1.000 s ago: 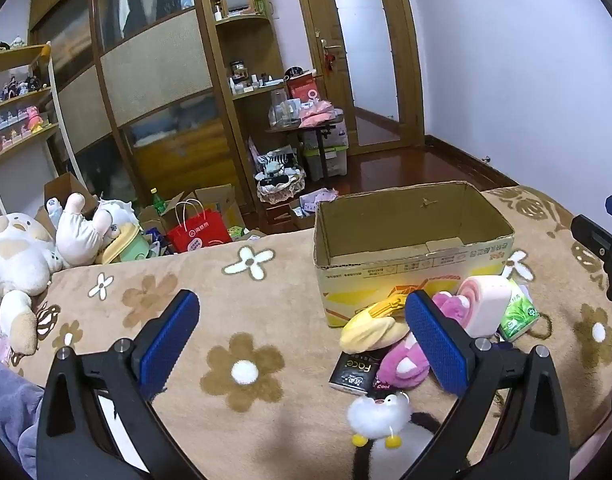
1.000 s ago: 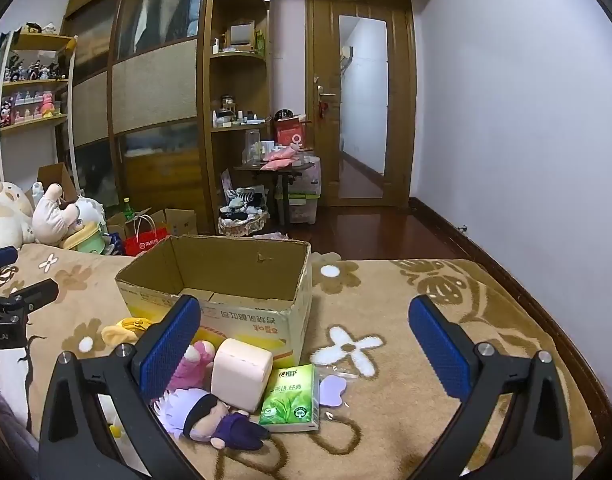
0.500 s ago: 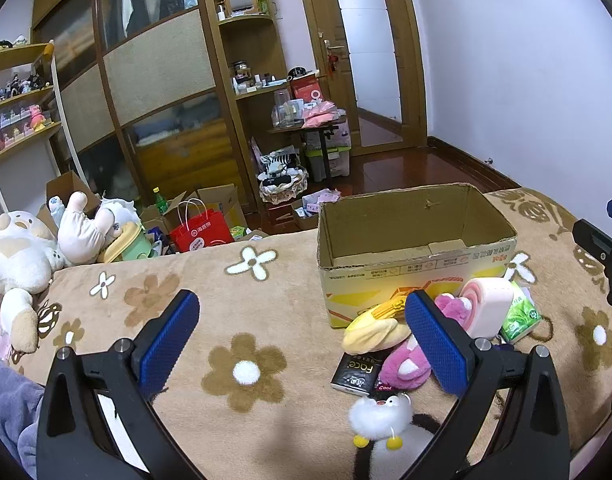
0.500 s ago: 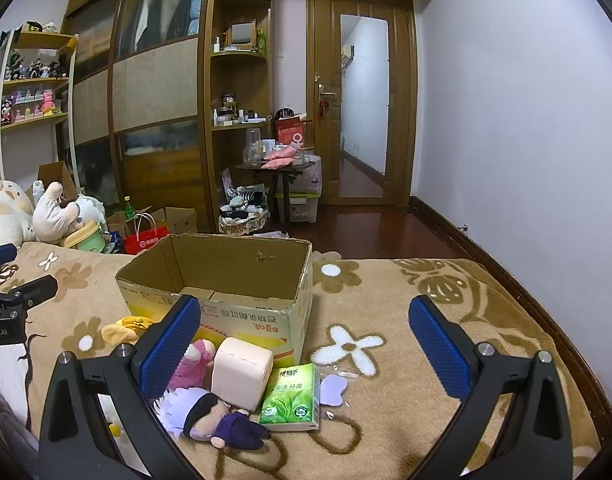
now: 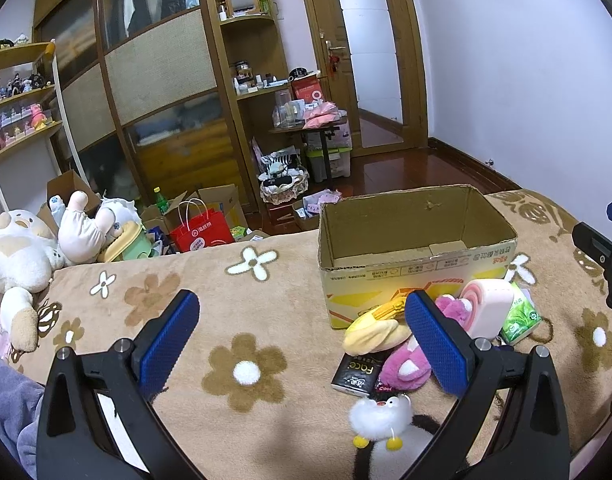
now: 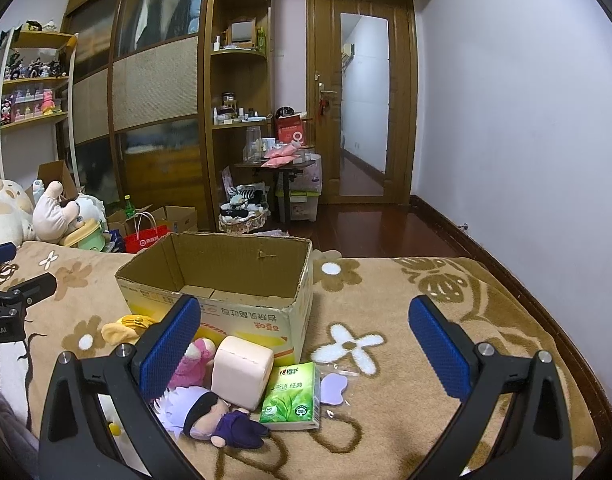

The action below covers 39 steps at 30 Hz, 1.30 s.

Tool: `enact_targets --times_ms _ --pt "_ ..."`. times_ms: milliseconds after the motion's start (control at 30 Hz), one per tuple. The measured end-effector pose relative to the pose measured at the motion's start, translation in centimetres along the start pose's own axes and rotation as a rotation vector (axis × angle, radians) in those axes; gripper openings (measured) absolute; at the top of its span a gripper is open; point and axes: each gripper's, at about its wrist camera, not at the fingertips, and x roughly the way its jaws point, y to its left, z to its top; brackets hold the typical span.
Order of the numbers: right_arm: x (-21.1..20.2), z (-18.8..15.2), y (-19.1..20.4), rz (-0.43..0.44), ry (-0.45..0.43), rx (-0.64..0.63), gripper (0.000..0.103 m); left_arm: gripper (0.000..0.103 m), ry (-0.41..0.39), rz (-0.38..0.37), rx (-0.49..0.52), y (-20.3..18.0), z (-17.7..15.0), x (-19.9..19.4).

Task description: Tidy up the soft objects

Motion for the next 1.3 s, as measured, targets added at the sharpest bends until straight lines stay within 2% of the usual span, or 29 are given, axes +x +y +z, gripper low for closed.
enact_targets --times_ms 1300 --pt "0.19 -0.07 0.03 -0.001 0.006 -0.003 0.103 0.101 0.0 -0.002 -0.003 -0.04 -0.01 0.06"
